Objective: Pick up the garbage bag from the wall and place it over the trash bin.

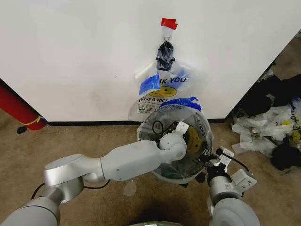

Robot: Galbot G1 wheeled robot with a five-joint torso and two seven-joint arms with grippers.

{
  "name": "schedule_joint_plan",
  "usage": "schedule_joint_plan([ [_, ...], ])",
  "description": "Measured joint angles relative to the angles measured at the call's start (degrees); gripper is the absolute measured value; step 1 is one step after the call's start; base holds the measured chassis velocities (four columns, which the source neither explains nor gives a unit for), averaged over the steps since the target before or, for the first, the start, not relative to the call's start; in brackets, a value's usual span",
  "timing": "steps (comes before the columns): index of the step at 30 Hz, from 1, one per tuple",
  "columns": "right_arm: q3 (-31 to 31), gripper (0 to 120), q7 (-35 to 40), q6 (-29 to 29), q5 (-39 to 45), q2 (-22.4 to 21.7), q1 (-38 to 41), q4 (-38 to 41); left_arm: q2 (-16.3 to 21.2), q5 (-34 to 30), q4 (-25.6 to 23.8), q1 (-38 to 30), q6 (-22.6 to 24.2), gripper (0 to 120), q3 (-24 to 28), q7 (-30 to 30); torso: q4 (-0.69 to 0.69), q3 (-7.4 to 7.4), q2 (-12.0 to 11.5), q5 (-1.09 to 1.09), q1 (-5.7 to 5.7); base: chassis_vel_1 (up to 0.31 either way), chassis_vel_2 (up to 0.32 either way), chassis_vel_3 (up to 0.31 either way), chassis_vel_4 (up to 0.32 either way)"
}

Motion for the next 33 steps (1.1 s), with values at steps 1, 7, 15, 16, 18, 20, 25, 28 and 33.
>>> schedule_joint_plan([
  [1,-0.17,0,-0.26,0.16,-0.44,0.02,-0.14,0.0,-0.39,-1.0,0.87,-0.45,0.36,0,0.03,-0.02,0.0,0.0,0.0,0.01,0.0,0.0,0.0,0.0,0.0],
  [7,-1.26,0,-1.39,0.85,-1.95,0.05,-0.55,-0.04,-3.05,-4.9,4.2,-0.8,-0.89,0,-0.56,0.6,0.01,0.0,0.0,0.01,0.0,0.0,0.0,0.0,0.0],
  [15,-1.39,0,-1.4,0.85,-0.67,-0.44,-0.58,-0.19,-4.67,-8.01,5.17,0.0,-2.04,0,-0.84,1.43,0.0,0.0,0.0,0.0,0.0,0.0,0.0,0.0,0.0],
  [16,-1.44,0,-1.4,0.85,-0.66,-0.43,-0.56,-0.27,-4.62,-8.15,5.21,0.08,-1.75,0,-0.83,1.32,0.0,0.0,0.0,0.0,0.0,0.0,0.0,0.0,0.0],
  [18,-1.44,0,-1.4,0.85,-0.65,-0.42,-0.45,-0.44,-4.41,-8.2,5.14,0.19,-1.55,0,-0.81,1.2,0.0,0.0,0.0,0.0,0.0,0.0,0.0,0.0,0.0],
  [20,-1.34,0,-1.36,0.87,-0.61,-0.46,-0.15,-0.86,-3.49,-8.26,3.84,0.33,-1.24,0,-0.78,0.86,0.02,0.0,0.0,0.0,0.0,0.0,0.0,0.0,0.0],
  [25,-1.07,0,-0.86,1.03,-0.3,-0.52,0.76,-2.14,0.59,-10.21,-3.47,-0.5,-0.53,0,-0.26,-0.47,0.02,0.0,0.0,-0.01,0.0,0.0,0.0,0.0,0.0],
  [28,-1.07,0,-0.67,1.04,-0.27,-0.17,1.19,-2.73,2.2,-11.55,-6.67,-1.34,-0.07,0,0.57,-1.11,0.02,0.0,0.0,0.0,0.0,0.0,0.0,0.0,0.0],
  [33,-1.42,0,-0.33,1.05,0.39,0.65,1.51,-2.81,2.63,-16.24,-10.59,-2.01,2.68,0,2.19,-3.0,0.01,0.0,0.0,0.0,0.0,0.0,0.0,0.0,0.0],
])
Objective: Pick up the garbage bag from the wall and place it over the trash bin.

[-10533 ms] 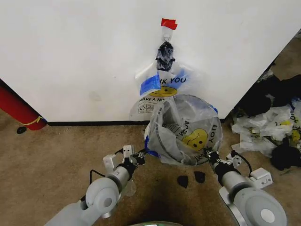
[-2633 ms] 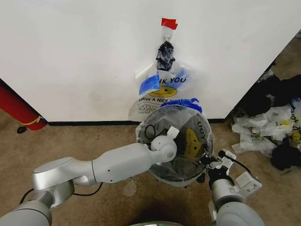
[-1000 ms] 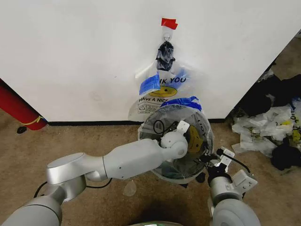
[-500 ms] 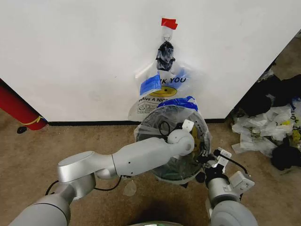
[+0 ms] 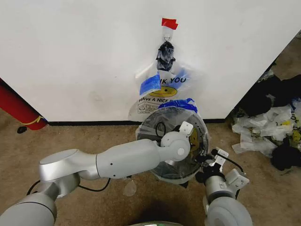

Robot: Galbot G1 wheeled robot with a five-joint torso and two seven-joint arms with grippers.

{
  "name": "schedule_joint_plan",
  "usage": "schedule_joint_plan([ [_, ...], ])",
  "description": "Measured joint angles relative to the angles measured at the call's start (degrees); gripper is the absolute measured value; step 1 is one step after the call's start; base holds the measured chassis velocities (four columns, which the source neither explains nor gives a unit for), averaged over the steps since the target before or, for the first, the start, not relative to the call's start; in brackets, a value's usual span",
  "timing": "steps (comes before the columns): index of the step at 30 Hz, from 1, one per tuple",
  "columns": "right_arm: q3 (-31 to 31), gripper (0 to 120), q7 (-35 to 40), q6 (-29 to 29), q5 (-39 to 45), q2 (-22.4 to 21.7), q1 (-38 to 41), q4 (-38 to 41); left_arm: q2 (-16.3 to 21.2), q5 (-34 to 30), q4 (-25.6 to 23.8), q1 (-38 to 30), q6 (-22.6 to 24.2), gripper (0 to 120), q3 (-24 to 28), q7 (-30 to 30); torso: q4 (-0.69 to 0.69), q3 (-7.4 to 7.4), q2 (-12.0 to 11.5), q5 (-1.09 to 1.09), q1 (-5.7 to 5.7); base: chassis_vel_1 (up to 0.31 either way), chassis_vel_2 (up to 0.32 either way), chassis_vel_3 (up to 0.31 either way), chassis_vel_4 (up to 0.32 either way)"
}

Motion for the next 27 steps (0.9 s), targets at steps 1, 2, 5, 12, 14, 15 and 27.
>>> schedule_joint_plan([
  [1,0.0,0,0.0,0.0,0.0,0.0,0.0,0.0,0.0,0.0,0.0,0.0,0.0,0,0.0,0.0,0.0,0.0,0.0,0.0,0.0,0.0,0.0,0.0,0.0],
  [2,0.0,0,0.0,0.0,0.0,0.0,0.0,0.0,0.0,0.0,0.0,0.0,0.0,0,0.0,0.0,0.0,0.0,0.0,0.0,0.0,0.0,0.0,0.0,0.0],
  [5,0.11,0,0.06,-0.12,0.48,-0.3,-0.73,1.53,-1.99,2.96,4.57,2.75,-0.26,0,0.24,0.91,0.0,0.0,0.0,0.0,0.0,0.0,0.0,0.0,0.0],
  [12,0.24,0,0.5,-0.54,1.6,-0.43,-1.1,2.22,-4.49,4.28,8.06,4.95,-2.69,0,-1.07,2.51,0.0,0.0,0.0,0.01,0.0,0.0,0.0,0.0,0.0],
  [14,-0.11,0,0.73,-0.65,1.73,-0.08,-1.05,2.05,-5.37,4.39,8.63,5.09,-3.26,0,-1.19,2.68,0.0,0.0,0.0,0.01,0.0,0.0,0.0,0.0,0.0],
  [15,-0.28,0,0.81,-0.69,1.74,0.1,-1.01,1.94,-5.77,4.41,8.93,5.16,-3.36,0,-1.19,2.69,0.0,0.0,0.0,0.01,0.0,0.0,0.0,0.0,0.0],
  [27,-0.02,0,0.8,-0.63,2.02,0.04,-1.13,1.2,-4.09,5.7,5.98,4.85,-3.16,0,-1.09,2.75,-0.01,0.0,0.0,-0.03,0.0,0.0,0.0,0.0,0.0],
])
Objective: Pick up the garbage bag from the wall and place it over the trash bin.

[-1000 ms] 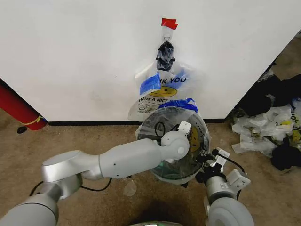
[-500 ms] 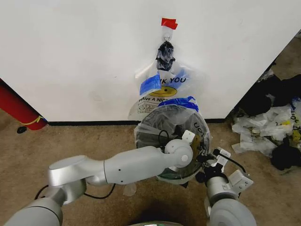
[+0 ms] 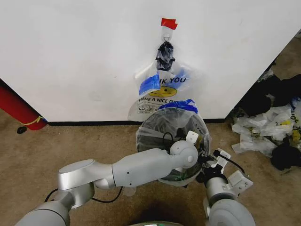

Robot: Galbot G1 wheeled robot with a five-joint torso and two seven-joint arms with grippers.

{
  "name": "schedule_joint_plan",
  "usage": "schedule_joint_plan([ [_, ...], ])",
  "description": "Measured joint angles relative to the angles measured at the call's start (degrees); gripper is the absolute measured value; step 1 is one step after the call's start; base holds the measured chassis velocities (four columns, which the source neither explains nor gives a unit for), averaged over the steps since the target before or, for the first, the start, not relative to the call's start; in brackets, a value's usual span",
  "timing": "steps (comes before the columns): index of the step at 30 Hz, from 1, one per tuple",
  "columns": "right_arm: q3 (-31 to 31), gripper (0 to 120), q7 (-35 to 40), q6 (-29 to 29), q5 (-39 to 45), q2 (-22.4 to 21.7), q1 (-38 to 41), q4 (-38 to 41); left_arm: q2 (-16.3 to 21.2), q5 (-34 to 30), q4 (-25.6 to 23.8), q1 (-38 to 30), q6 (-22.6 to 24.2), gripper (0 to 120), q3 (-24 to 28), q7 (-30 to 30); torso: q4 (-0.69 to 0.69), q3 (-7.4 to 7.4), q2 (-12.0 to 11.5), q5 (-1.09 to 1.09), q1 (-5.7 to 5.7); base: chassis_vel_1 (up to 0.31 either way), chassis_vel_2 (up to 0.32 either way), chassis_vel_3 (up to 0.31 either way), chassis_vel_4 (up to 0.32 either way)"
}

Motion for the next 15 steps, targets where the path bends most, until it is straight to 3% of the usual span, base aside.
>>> schedule_joint_plan([
  [5,0.72,0,0.28,-0.02,1.43,-0.03,1.5,-1.06,4.56,-1.12,-8.57,-2.04,-0.16,1,0.31,-0.77,0.03,0.0,0.0,0.02,0.0,0.0,0.0,0.0,0.0],
  [12,1.02,0,0.68,-0.29,3.06,0.11,2.09,-1.27,9.52,-2.17,-18.74,-2.93,-1.32,26,0.02,-0.5,0.02,0.01,-0.01,0.06,0.0,0.0,0.0,0.0,0.0],
  [15,1.06,0,0.55,-0.21,3.3,-0.13,2.35,-1.24,10.55,-2.86,-20.24,-3.41,-1.83,32,-0.62,-0.2,0.03,-0.01,0.0,-0.01,-0.01,0.0,0.0,0.0,0.0],
])
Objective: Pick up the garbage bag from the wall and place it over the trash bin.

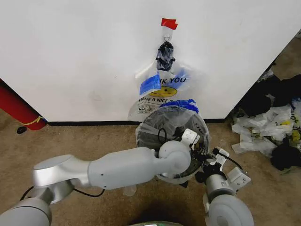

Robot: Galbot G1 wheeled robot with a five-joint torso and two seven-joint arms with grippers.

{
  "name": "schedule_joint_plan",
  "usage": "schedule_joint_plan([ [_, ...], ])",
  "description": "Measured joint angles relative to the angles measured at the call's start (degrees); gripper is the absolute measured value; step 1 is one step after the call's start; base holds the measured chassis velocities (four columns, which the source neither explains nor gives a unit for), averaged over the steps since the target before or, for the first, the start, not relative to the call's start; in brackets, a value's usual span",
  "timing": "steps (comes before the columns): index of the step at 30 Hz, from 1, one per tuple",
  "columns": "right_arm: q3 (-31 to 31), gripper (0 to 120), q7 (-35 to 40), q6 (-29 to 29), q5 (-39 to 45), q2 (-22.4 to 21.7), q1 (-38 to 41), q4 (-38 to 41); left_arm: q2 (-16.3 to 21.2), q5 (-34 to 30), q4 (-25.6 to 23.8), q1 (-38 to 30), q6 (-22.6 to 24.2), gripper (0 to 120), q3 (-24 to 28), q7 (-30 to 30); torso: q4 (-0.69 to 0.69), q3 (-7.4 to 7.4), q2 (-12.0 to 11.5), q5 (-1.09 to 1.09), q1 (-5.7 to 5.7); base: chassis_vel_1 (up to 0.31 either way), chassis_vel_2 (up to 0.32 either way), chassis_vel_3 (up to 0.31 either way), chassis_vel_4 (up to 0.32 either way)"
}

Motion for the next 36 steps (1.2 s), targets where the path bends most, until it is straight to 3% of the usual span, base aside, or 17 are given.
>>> schedule_joint_plan([
  [1,0.46,0,0.37,0.01,-0.02,-0.39,0.01,-0.79,0.87,-0.95,-3.47,-0.45,-0.29,38,-0.62,0.41,0.0,0.01,0.0,-0.02,0.02,0.0,0.0,0.0,0.0],
  [2,0.45,0,0.45,-0.08,0.04,-0.54,-0.08,-0.82,1.31,-1.38,-4.37,-0.69,-0.38,40,-0.97,0.5,-0.06,0.02,-0.01,0.02,0.01,0.0,0.0,0.0,0.0],
  [4,0.57,0,0.46,-0.09,0.2,-1.31,-0.04,-0.8,3.46,-3.51,-7.51,-1.38,-0.72,50,-1.97,0.92,-0.03,0.01,0.0,0.08,0.02,0.0,0.0,0.0,0.0],
  [5,0.62,0,0.41,-0.14,0.59,-1.75,-0.1,-0.77,4.76,-4.41,-9.22,-1.77,-1.04,54,-2.85,1.74,-0.06,0.01,0.0,-0.04,0.02,0.0,0.0,0.0,0.0],
  [6,0.76,0,0.35,-0.3,0.96,-2.09,-0.06,-0.84,6.07,-5.45,-10.89,-2.04,-1.21,58,-3.38,2.59,-0.03,0.01,0.0,0.05,0.01,0.0,0.0,0.0,0.0],
  [14,0.65,0,0.24,-0.34,0.97,-2.12,0.07,-2.14,11.22,-6.96,-16.25,-0.78,-2.87,84,-6.92,4.44,-0.02,0.01,0.0,0.02,0.02,0.0,0.0,0.0,0.0],
  [18,0.45,0,0.09,-0.31,0.54,-1.69,-0.03,-2.42,16.33,-6.64,-20.3,1.58,-3.49,99,-12.1,5.64,-0.01,0.01,0.0,0.02,0.01,0.0,0.0,0.0,0.0],
  [24,0.47,0,-0.72,-0.11,0.29,-2.33,-0.38,-2.38,22.68,-5.31,-25.35,6.52,-2.92,100,-19.56,7.36,-0.01,0.01,0.0,0.03,0.01,0.0,0.0,0.0,0.0],
  [30,0.49,0,-4.03,1.61,-1.36,-4.56,-0.94,-2.99,26.13,-5.17,-29.58,12.45,-3.39,100,-26.97,9.84,-0.02,0.01,0.0,0.03,0.01,0.0,0.0,0.0,0.0],
  [33,1.06,0,-7.74,4.13,-3.26,-7.4,-1.61,-3.68,29.44,-5.23,-31.96,18.28,-4.95,100,-35.5,13.53,-0.02,0.01,0.0,0.03,0.01,0.0,0.0,0.0,0.0],
  [36,1.36,0,-9.19,4.84,-3.45,-8.44,-1.76,-3.75,30.79,-5.31,-32.74,20.78,-5.61,100,-38.95,15.35,-0.01,0.01,0.0,0.02,0.01,0.0,0.0,0.0,0.0],
])
